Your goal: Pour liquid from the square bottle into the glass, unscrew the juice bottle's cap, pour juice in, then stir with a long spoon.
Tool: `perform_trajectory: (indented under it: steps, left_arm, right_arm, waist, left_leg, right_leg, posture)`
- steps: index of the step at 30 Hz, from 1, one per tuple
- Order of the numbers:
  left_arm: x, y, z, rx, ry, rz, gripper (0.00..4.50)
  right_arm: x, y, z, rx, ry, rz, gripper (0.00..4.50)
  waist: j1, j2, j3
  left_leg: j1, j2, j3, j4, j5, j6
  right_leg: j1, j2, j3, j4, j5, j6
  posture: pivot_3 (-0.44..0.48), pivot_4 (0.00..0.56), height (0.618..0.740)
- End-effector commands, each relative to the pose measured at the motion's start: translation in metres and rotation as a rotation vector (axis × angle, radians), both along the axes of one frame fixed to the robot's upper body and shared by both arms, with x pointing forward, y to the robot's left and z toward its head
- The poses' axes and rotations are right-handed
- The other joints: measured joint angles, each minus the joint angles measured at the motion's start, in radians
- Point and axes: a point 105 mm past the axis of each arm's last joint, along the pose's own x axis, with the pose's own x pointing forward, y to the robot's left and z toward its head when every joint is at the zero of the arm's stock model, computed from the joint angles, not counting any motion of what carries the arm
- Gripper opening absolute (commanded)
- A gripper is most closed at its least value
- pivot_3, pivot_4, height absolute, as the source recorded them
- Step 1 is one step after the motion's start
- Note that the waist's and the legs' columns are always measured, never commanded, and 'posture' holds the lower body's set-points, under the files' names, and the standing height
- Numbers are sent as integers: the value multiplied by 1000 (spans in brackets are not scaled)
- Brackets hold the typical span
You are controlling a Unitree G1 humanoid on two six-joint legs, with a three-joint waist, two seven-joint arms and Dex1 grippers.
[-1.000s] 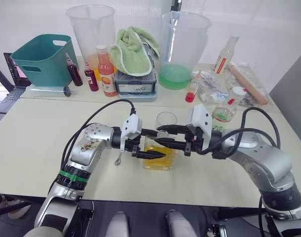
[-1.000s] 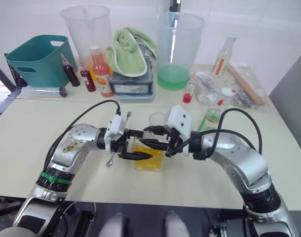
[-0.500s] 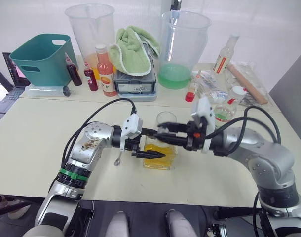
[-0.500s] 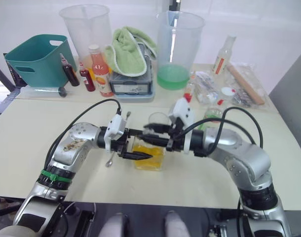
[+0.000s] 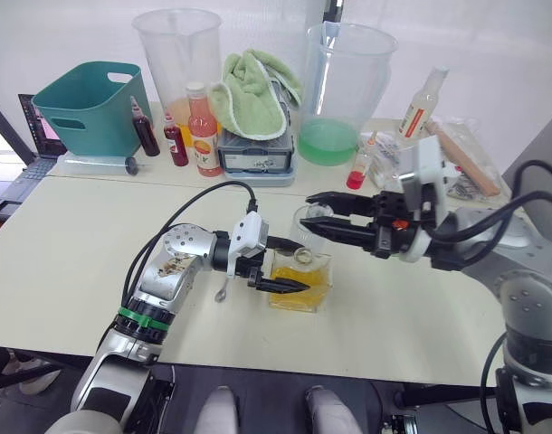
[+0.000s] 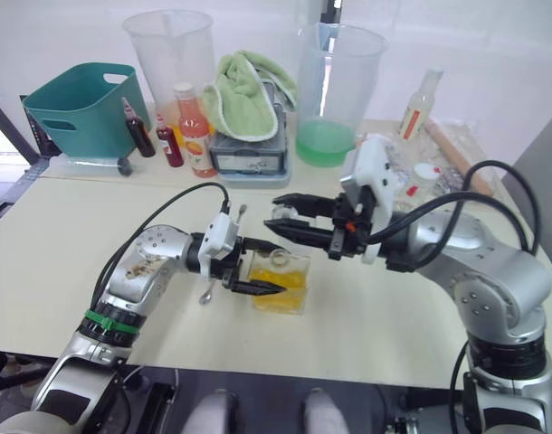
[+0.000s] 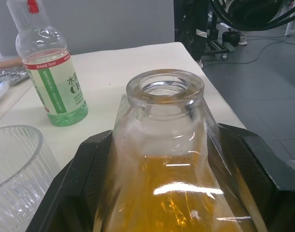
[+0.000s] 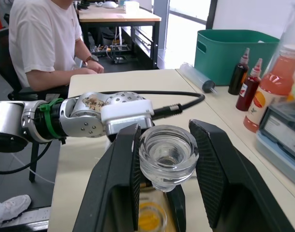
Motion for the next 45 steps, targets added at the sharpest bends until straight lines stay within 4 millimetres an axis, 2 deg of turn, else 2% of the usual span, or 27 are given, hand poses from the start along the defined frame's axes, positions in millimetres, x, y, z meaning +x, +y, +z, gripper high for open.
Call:
perform_trajectory:
  steps: [1, 6, 12, 18, 22, 25, 28, 31, 34, 38, 45]
  left_arm:
    - [-1, -6, -19, 74, 38, -18, 2792]
    - [-1, -9, -16, 54, 46, -35, 2792]
    - [-2, -11, -14, 44, 49, -45, 2792]
    - [0, -10, -10, 37, 34, -35, 2792]
    - [0, -10, -9, 28, 29, -4, 2792]
    - [1, -9, -8, 15, 27, 18, 2792]
    - [2, -9, -7, 11, 22, 37, 2792]
    - [2, -8, -8, 13, 22, 50, 2792]
    - [1, -7, -7, 14, 19, 56, 2792]
    - [-1, -3, -10, 17, 28, 89, 2792]
    - [1, -6, -8, 8, 12, 112, 2792]
  right_arm:
    - [-9, -22, 6, 13, -13, -70, 1074]
    - [-21, -78, -13, 16, 77, -296, 1074]
    - [-35, -139, -52, -4, 178, -537, 1074]
    - [-17, -188, -81, 6, 117, -776, 1074]
    - [5, -215, -113, 11, 90, -941, 1074]
    - [24, -228, -134, 0, 64, -1046, 1074]
    - [40, -239, -145, 13, 33, -1140, 1074]
    - [55, -242, -147, 52, -1, -1188, 1074]
    - [62, -246, -144, 75, -29, -1215, 1074]
    - [81, -258, -137, 100, -60, -1309, 1074]
    - [89, -264, -155, 111, 1, -1344, 1074]
  waist:
    - [1, 0, 0]
    - [9, 1, -1]
    - [6, 2, -1]
    - [-6, 2, -1]
    - [-8, 3, -1]
    - [-8, 5, -1]
    - [-8, 8, -2]
    - [-9, 10, -3]
    - [-9, 10, -3]
    - [-20, 11, -3]
    - [-25, 11, -3]
  left_leg:
    - [0, 0, 0, 0, 0, 0]
    - [0, -1, -1, 0, 0, 0]
    - [2, -2, -1, 0, 0, 0]
    - [10, -4, -1, 0, 0, 0]
    - [11, -4, -1, 0, 0, 0]
    - [10, -5, -1, 0, 0, 0]
    - [10, -6, -1, 0, 0, 0]
    - [10, -6, -1, 0, 0, 0]
    - [10, -7, -2, 0, 0, 0]
    - [10, -9, -2, 0, 0, 0]
    - [10, -11, -3, 0, 0, 0]
  right_leg:
    - [0, 0, 0, 0, 0, 0]
    - [1, 0, 0, -1, -1, 1]
    - [4, -1, 1, -1, -3, 6]
    - [14, -2, 2, -6, -8, 1]
    - [14, -2, 2, -6, -7, 2]
    - [14, -2, 3, -6, -6, 4]
    - [14, -3, 3, -5, -5, 6]
    - [14, -3, 4, -5, -4, 8]
    - [14, -3, 4, -5, -5, 8]
    - [15, -4, 5, -5, -5, 9]
    - [16, -6, 5, -5, -6, 10]
  posture:
    - [0, 150, 727]
    - [0, 150, 727]
    - [0, 150, 727]
    - [0, 150, 727]
    - [0, 150, 727]
    - [0, 150, 727]
    - [0, 150, 727]
    - [0, 150, 727]
    - [0, 150, 727]
    - [0, 150, 727]
    - [0, 150, 727]
